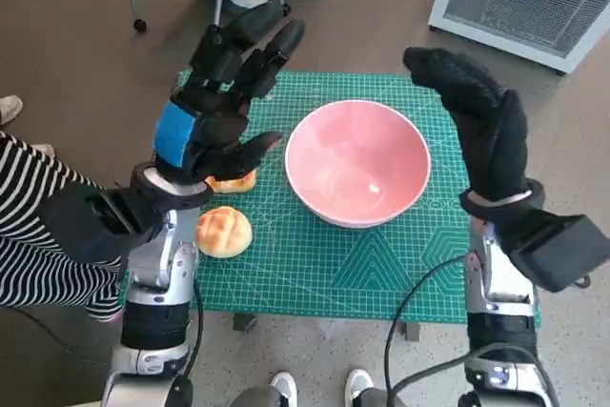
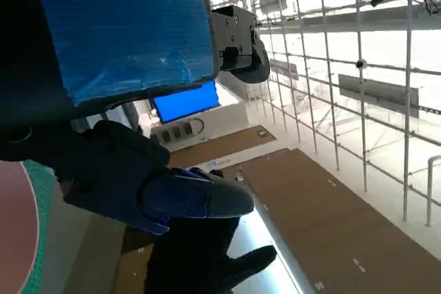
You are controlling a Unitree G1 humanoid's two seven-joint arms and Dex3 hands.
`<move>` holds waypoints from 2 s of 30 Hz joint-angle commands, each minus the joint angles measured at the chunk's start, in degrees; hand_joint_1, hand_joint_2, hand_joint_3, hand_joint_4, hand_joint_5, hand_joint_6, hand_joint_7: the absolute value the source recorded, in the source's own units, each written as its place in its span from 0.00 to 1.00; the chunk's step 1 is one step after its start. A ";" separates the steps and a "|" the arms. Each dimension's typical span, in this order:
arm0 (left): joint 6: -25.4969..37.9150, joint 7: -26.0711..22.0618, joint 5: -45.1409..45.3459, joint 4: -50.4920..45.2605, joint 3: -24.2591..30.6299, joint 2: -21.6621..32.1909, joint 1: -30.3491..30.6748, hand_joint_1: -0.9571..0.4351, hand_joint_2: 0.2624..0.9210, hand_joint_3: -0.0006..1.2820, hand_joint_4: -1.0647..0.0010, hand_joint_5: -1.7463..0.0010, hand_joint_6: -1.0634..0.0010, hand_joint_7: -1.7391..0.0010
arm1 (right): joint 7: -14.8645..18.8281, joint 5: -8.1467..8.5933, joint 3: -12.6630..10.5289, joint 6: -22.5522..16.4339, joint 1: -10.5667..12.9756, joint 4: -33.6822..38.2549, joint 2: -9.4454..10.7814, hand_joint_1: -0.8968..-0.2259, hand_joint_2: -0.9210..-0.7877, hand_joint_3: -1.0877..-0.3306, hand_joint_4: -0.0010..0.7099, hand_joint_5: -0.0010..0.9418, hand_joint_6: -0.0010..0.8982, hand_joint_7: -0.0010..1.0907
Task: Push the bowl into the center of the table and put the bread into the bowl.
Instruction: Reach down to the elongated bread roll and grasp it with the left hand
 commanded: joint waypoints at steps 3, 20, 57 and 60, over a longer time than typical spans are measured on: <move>-0.23 -2.03 -0.92 0.13 0.21 1.00 -2.13 0.28 1.00 0.18 0.76 1.00 1.00 0.63 | -0.59 -0.45 0.37 1.14 1.17 -0.36 -0.02 0.13 0.00 0.45 0.26 0.00 0.05 0.55; -13.23 -1.17 13.77 8.78 2.87 12.71 -5.91 0.26 1.00 0.11 0.76 1.00 1.00 0.64 | -1.74 -1.66 0.81 0.72 0.55 0.76 0.30 0.14 0.00 0.45 0.26 0.00 0.03 0.58; 3.63 -2.26 41.42 21.83 -13.05 30.22 -11.94 0.58 0.67 0.01 0.93 0.99 0.83 0.95 | -3.15 -0.75 -0.26 1.04 1.37 0.49 0.56 0.16 0.00 0.46 0.30 0.01 0.03 0.59; 3.46 -2.07 41.96 25.03 -14.29 29.31 -13.18 0.57 0.67 0.01 0.92 0.99 0.82 0.95 | -3.18 -0.75 -0.20 1.18 1.58 0.17 0.54 0.16 0.00 0.46 0.30 0.01 0.04 0.59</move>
